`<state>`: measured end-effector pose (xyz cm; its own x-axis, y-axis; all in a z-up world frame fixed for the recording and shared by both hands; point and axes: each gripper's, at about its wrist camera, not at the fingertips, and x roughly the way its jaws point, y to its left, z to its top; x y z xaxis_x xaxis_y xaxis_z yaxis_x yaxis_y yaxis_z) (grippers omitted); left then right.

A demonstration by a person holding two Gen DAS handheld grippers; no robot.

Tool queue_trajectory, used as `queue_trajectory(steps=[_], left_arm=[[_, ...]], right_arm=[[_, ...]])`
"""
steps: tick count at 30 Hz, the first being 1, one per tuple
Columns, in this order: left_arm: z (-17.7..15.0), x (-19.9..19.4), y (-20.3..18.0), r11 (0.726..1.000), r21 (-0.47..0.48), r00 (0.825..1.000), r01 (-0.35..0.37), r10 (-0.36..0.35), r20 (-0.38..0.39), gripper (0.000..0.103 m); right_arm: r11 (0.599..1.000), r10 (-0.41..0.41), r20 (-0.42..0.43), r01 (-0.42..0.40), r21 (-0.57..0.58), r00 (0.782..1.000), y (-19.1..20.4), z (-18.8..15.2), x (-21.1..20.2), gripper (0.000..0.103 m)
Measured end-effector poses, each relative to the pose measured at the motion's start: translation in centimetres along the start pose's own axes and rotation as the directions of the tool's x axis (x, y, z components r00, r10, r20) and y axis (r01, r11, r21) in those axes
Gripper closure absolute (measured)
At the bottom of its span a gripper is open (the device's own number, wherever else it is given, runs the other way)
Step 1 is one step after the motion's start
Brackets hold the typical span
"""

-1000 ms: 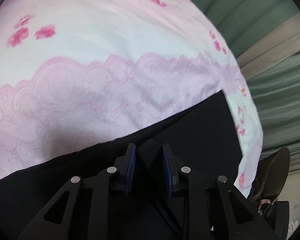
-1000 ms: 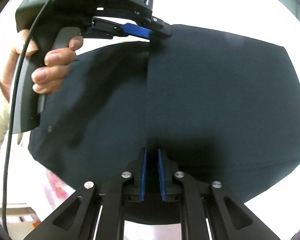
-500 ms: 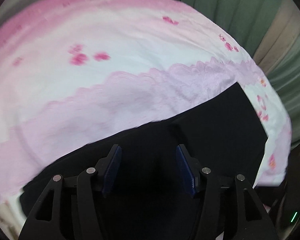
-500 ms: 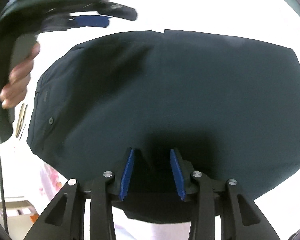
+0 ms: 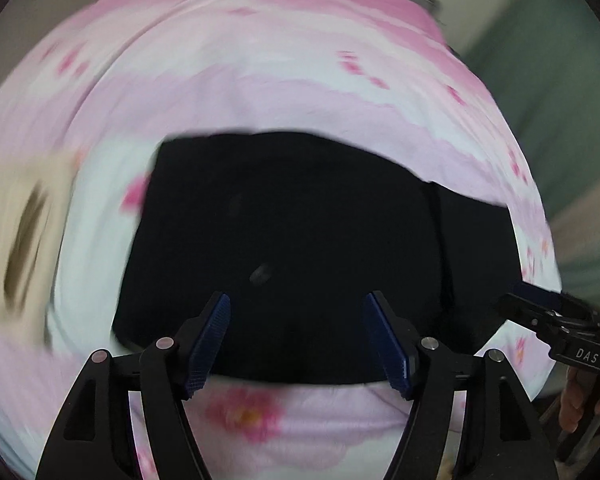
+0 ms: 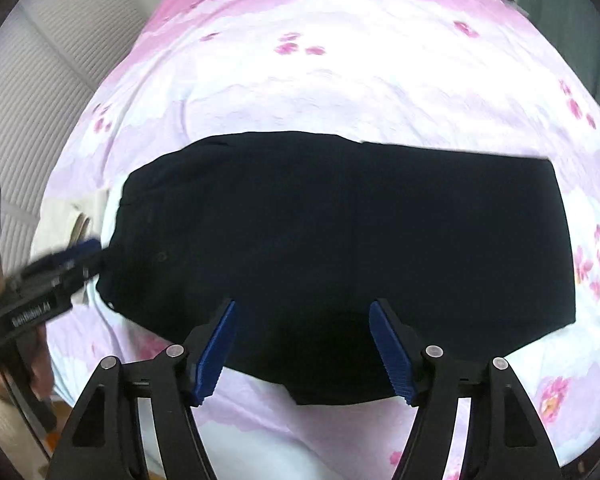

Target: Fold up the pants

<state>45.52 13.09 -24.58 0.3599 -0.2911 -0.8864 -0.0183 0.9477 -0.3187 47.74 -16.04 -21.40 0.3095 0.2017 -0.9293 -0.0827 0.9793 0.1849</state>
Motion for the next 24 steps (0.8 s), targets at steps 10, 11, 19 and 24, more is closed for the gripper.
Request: queue_trajectory(steps=[10, 11, 19, 24], left_arm=[[-4.3, 0.2, 9.6, 0.969, -0.244, 0.998, 0.044, -0.03, 0.059, 0.034], [-4.6, 0.4, 10.5, 0.962, -0.269, 0.997, 0.056, -0.04, 0.062, 0.034], [-6.7, 4.5, 15.5, 0.899, -0.399, 0.983, 0.182, -0.159, 0.09, 0.034], [-6.5, 6.9, 18.3, 0.815, -0.479, 0.945, 0.325, -0.294, 0.141, 0.034]], right_arm=[[0.969, -0.01, -0.069, -0.008, -0.248, 0.998, 8.7, 0.2, 2.6, 0.034], [0.962, -0.007, -0.078, -0.015, -0.274, 0.997, 9.7, 0.3, 3.0, 0.034], [0.927, -0.001, -0.137, -0.051, -0.37, 0.991, 14.8, -0.5, 7.4, 0.034], [0.915, -0.013, -0.177, -0.059, -0.399, 0.984, 16.0, -1.5, 8.5, 0.034]])
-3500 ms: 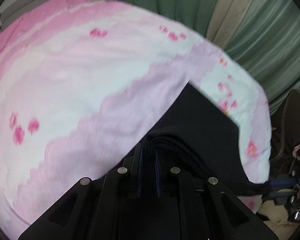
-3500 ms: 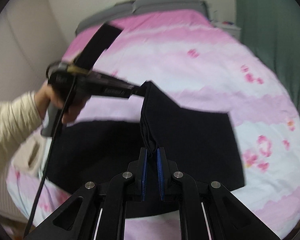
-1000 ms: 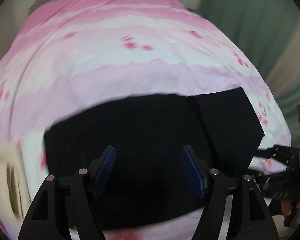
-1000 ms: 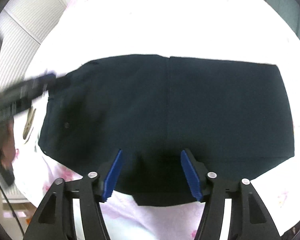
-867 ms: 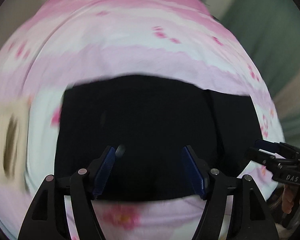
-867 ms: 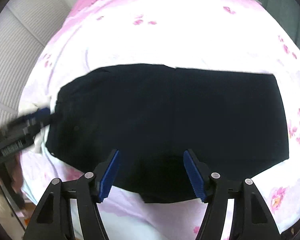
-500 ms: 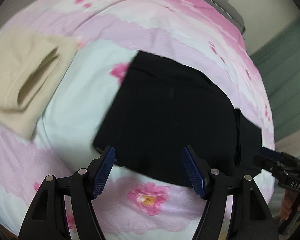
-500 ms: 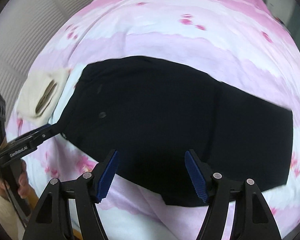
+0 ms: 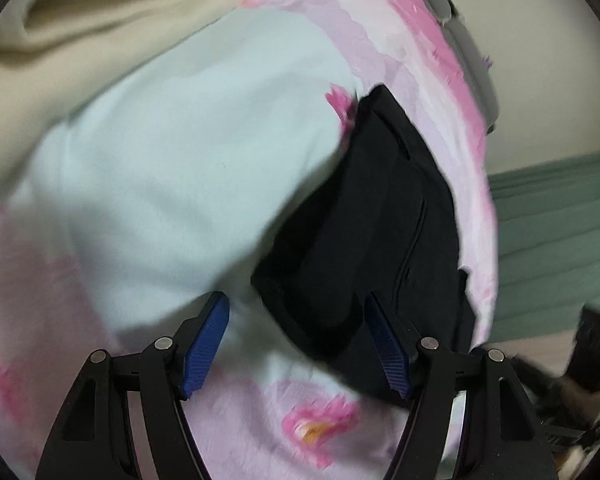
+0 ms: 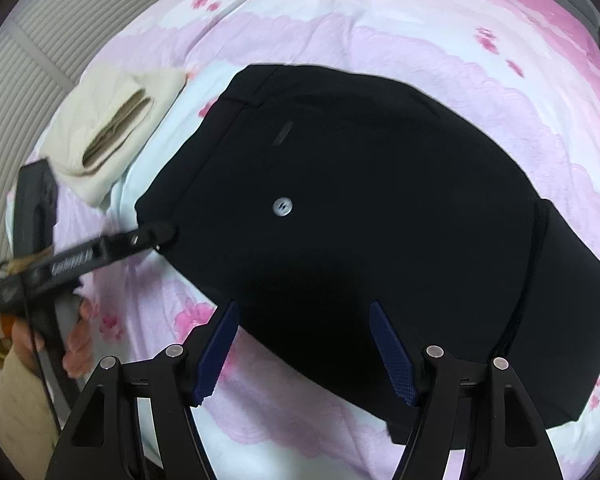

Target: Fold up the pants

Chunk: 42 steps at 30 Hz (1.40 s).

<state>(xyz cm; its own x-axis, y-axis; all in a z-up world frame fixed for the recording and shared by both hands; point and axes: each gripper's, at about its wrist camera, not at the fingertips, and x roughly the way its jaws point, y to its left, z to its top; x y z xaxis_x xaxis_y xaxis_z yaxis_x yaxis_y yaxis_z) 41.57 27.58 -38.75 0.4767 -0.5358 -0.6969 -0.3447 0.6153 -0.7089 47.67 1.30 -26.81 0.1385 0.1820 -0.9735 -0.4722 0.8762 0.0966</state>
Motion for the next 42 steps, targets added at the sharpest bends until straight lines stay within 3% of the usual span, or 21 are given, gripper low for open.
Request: queue_trajectory(steps=[2, 6, 10, 15, 19, 22, 27, 30, 33, 36, 38, 42], left_arm=[[0.9, 0.6, 1.0, 0.997, -0.047, 0.998, 0.067, -0.067, -0.005, 0.034], [3.3, 1.2, 0.9, 0.969, -0.048, 0.97, 0.241, -0.242, -0.018, 0.043], [4.9, 3.4, -0.1, 0.968, 0.009, 0.962, 0.251, -0.248, -0.11, 0.043], [7.0, 5.1, -2.0, 0.952, 0.053, 0.934, 0.302, -0.284, -0.218, 0.043], [7.2, 5.6, -6.0, 0.916, 0.167, 0.91, 0.364, -0.312, -0.272, 0.043], [7.5, 7.6, -6.9, 0.932, 0.177, 0.918, 0.315, -0.252, -0.306, 0.045], [8.0, 8.6, -5.8, 0.976, 0.069, 0.937, 0.204, -0.175, -0.304, 0.077], [7.1, 7.3, -8.0, 0.985, 0.137, 0.961, 0.109, -0.069, -0.27, 0.08], [6.1, 6.2, -11.4, 0.968, 0.25, 0.971, -0.036, 0.093, -0.221, 0.08], [4.7, 5.2, -15.7, 0.925, 0.33, 0.952, -0.187, 0.254, -0.172, 0.082], [3.7, 3.9, -18.8, 0.903, 0.375, 0.955, -0.21, 0.272, -0.12, 0.082], [1.4, 2.4, -24.1, 0.894, 0.399, 0.964, -0.203, 0.254, -0.081, 0.084]], right_arm=[[1.0, -0.001, -0.005, 0.001, -0.009, 1.0, 0.2, -0.2, 0.0, 0.034], [1.0, -0.01, -0.019, 0.009, -0.019, 1.0, 0.2, -0.4, 0.2, 0.034], [1.0, -0.01, -0.028, 0.01, 0.002, 1.0, -0.1, -0.1, 0.7, 0.034], [1.0, -0.014, -0.019, 0.015, 0.023, 1.0, -0.7, 0.5, 0.8, 0.034], [0.998, -0.001, -0.019, 0.002, 0.056, 1.0, -1.6, 1.1, 0.9, 0.034], [0.997, 0.007, -0.006, -0.006, 0.073, 1.0, -2.2, 1.4, 0.6, 0.034], [0.998, -0.021, 0.022, 0.02, 0.062, 1.0, -2.8, 1.7, -0.3, 0.034], [0.995, -0.02, 0.036, 0.016, 0.096, 0.999, -3.8, 1.8, -0.9, 0.034], [0.993, -0.023, 0.057, 0.016, 0.121, 0.998, -5.0, 1.6, -1.7, 0.034], [0.989, -0.035, 0.083, 0.023, 0.147, 0.996, -6.3, 1.2, -2.9, 0.034], [0.983, -0.05, 0.103, 0.031, 0.18, 0.993, -7.7, 0.5, -4.2, 0.034], [0.967, -0.089, 0.148, 0.05, 0.251, 0.985, -11.1, -1.3, -7.5, 0.034]])
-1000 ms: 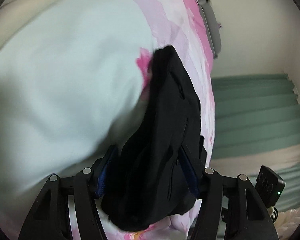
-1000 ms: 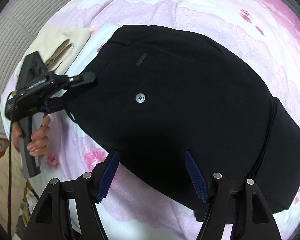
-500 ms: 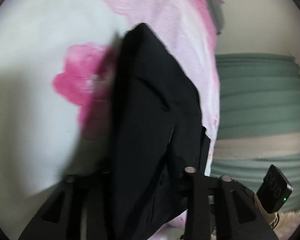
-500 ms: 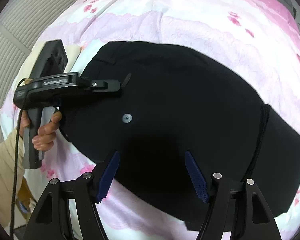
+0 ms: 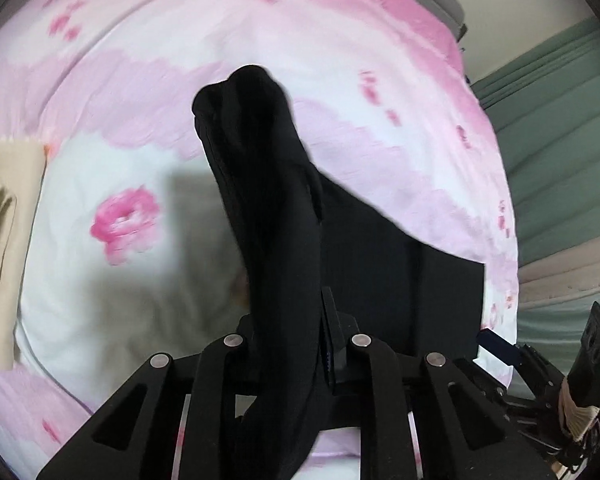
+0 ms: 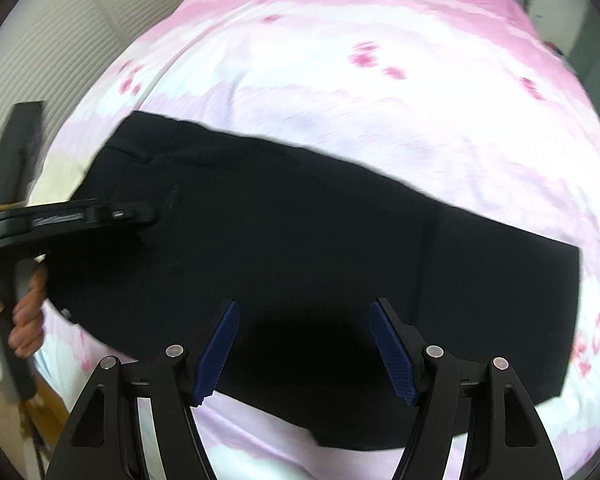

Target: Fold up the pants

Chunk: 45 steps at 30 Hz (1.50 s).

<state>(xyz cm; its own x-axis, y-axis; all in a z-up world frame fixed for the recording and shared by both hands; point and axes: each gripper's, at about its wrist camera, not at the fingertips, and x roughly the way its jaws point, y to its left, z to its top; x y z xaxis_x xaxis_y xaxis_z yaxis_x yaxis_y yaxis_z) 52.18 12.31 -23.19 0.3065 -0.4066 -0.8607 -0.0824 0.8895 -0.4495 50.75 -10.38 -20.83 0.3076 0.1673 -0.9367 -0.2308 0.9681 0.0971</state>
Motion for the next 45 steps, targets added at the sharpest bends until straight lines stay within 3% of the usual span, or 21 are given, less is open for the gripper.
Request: queue_trajectory(steps=[5, 11, 15, 18, 23, 30, 38, 45], left_arm=[[-0.2, -0.4, -7.2, 0.998, 0.049, 0.999, -0.047, 0.047, 0.013, 0.085], [-0.3, -0.6, -13.6, 0.995, 0.039, 0.996, -0.09, 0.09, 0.006, 0.085], [-0.6, -0.3, -18.7, 0.99, 0.061, 0.992, -0.125, 0.125, 0.009, 0.085], [-1.0, 0.8, -22.9, 0.979, 0.079, 0.982, -0.189, 0.189, 0.005, 0.085], [-2.2, 3.9, -29.4, 0.964, 0.123, 0.97, -0.237, 0.241, -0.02, 0.085], [-3.7, 11.1, -36.3, 0.94, 0.17, 0.944, -0.295, 0.314, -0.098, 0.085], [-6.0, 20.7, -41.5, 0.893, 0.235, 0.886, -0.384, 0.428, -0.179, 0.085], [-7.4, 24.5, -43.5, 0.857, 0.276, 0.847, -0.436, 0.494, -0.197, 0.083]], right_arm=[[0.996, -0.039, 0.089, 0.031, 0.08, 0.995, -5.3, -0.8, -4.5, 0.034], [0.983, -0.071, 0.19, 0.037, 0.179, 0.979, -12.4, -3.2, -10.0, 0.034], [0.975, -0.06, 0.22, 0.01, 0.221, 0.974, -16.0, -5.1, -12.2, 0.034], [0.971, -0.066, 0.236, 0.008, 0.238, 0.969, -18.9, -6.6, -13.4, 0.034], [0.96, -0.064, 0.247, -0.008, 0.279, 0.967, -24.3, -9.0, -14.8, 0.034], [0.935, -0.057, 0.252, -0.037, 0.353, 0.966, -31.5, -12.4, -15.5, 0.034], [0.911, -0.062, 0.234, -0.041, 0.409, 0.97, -36.9, -15.3, -14.6, 0.034], [0.895, -0.074, 0.205, -0.026, 0.445, 0.976, -40.8, -16.9, -13.6, 0.034]])
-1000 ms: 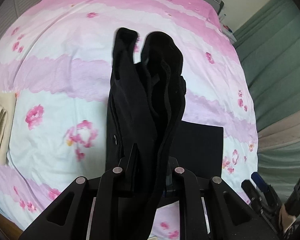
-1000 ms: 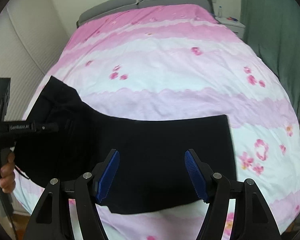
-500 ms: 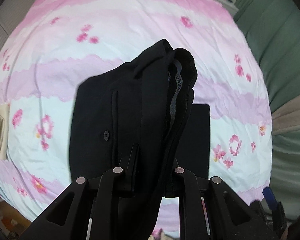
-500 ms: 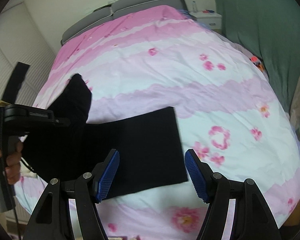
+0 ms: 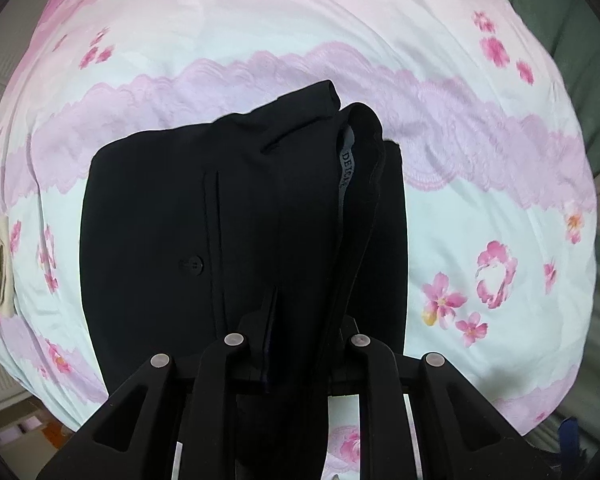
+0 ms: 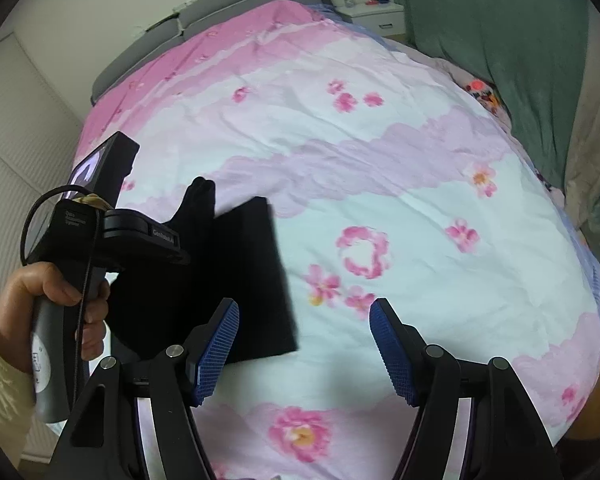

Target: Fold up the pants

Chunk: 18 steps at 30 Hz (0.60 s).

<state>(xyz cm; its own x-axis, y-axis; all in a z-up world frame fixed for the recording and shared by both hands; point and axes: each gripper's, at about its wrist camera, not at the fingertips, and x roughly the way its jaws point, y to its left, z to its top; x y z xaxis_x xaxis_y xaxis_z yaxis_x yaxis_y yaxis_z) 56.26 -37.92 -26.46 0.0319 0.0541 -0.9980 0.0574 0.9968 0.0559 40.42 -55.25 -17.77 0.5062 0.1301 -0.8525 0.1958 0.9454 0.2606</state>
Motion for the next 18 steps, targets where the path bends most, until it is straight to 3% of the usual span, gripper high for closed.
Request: queue_trajectory(steps=[4, 8, 10, 12, 18], left_arm=[[-0.2, 0.7, -0.9, 1.0, -0.002, 1.0, 0.01, -0.01, -0.015, 0.082], [-0.5, 0.6, -1.3, 0.99, -0.025, 0.989, 0.142, -0.142, -0.039, 0.073], [-0.7, -0.5, -1.7, 0.987, -0.002, 0.987, 0.159, -0.159, -0.007, 0.067], [-0.9, -2.1, -1.4, 0.987, 0.033, 0.986, 0.158, -0.16, 0.051, 0.05], [-3.0, -5.4, 3.4, 0.984, 0.09, 0.961, 0.151, -0.167, 0.221, 0.043]], right_arm=[[1.0, -0.008, -0.016, 0.008, 0.016, 1.0, -1.4, 0.3, 0.9, 0.034], [1.0, -0.013, -0.03, 0.013, 0.018, 0.999, -2.0, 0.5, 1.6, 0.034], [1.0, -0.019, -0.034, 0.019, 0.006, 0.999, -1.9, 0.7, 1.8, 0.034], [1.0, -0.019, -0.037, 0.019, -0.001, 0.999, -1.7, 0.8, 1.8, 0.034], [0.999, 0.019, -0.033, -0.021, -0.05, 0.999, -0.1, 0.8, 2.1, 0.034]])
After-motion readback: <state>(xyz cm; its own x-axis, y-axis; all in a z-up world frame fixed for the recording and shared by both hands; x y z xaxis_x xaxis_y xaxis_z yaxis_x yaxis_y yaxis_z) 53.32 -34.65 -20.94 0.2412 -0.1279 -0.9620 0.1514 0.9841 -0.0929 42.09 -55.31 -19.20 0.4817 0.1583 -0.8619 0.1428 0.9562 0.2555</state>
